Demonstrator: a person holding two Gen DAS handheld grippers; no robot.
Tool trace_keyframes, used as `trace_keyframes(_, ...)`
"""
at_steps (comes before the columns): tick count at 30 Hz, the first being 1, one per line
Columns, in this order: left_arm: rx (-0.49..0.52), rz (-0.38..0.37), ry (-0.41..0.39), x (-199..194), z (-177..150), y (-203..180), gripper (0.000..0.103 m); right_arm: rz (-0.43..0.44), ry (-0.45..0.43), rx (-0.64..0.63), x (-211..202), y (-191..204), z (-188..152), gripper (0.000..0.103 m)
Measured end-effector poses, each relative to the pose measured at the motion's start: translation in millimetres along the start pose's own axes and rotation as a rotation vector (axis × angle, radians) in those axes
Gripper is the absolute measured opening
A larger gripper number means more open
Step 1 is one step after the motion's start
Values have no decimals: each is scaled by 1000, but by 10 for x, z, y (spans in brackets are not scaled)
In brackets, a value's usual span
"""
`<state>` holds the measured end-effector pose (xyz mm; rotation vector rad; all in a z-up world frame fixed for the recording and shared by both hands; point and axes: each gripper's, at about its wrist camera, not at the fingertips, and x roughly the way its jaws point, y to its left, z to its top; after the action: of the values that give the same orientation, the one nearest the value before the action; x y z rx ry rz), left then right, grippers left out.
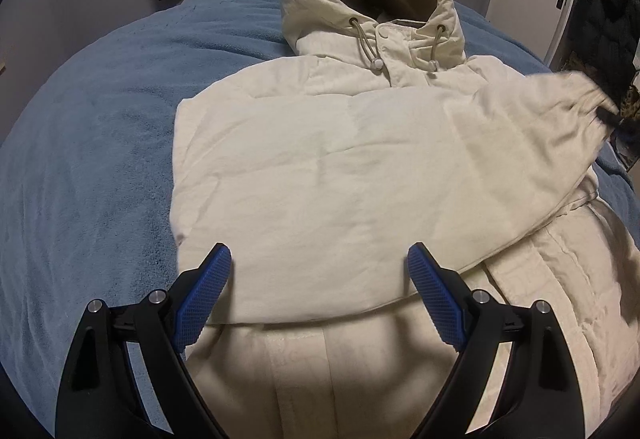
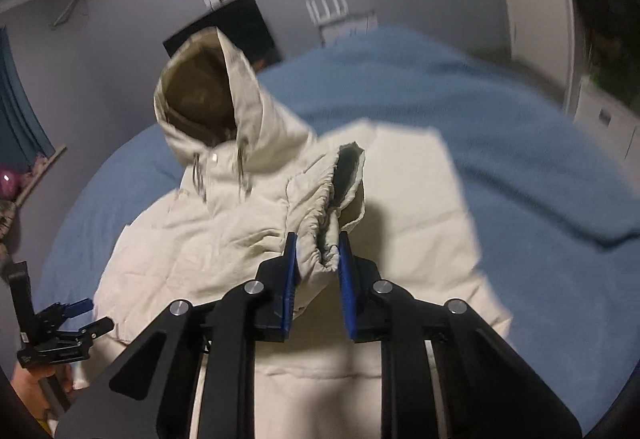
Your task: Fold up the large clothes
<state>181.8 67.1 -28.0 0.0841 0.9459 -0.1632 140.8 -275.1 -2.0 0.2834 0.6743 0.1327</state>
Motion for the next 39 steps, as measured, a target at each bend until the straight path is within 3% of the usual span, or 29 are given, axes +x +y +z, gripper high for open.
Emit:
trace_keyframes(4, -2, 2, 10, 23, 1, 3, 86, -44, 0, -6, -64, -51, 3, 16)
trace_keyframes(11, 6, 2, 26, 54, -8, -11, 86, -136, 180, 31, 350, -323, -345, 17)
trace_keyframes(17, 18, 9, 33, 76, -19, -44, 86, -164, 177, 2, 345, -278, -397, 21)
trace_keyframes(20, 28, 12, 33, 88, -26, -65, 86, -182, 158, -1, 305, -280, -378, 31)
trace_keyframes(22, 32, 10, 22, 71, -24, -76, 86, -209, 126, -14, 234, -251, -346, 49)
trace_keyframes(24, 35, 3, -14, 17, -7, -102, 86, -244, 68, -56, 141, -183, -279, 52)
trace_keyframes(26, 42, -11, -36, -18, 3, -138, 86, -218, 36, -101, 89, -101, -222, 52)
trace_keyframes(30, 89, -12, -11, 72, -16, -259, 86, -122, 62, -199, 181, 113, -239, 52)
trace_keyframes(34, 114, 35, 47, 319, -71, -287, 91, -132, 126, -261, 404, 189, -395, 52)
trace_keyframes(39, 120, 33, 68, 484, -103, -279, 94, -146, 208, -275, 695, 130, -544, 53)
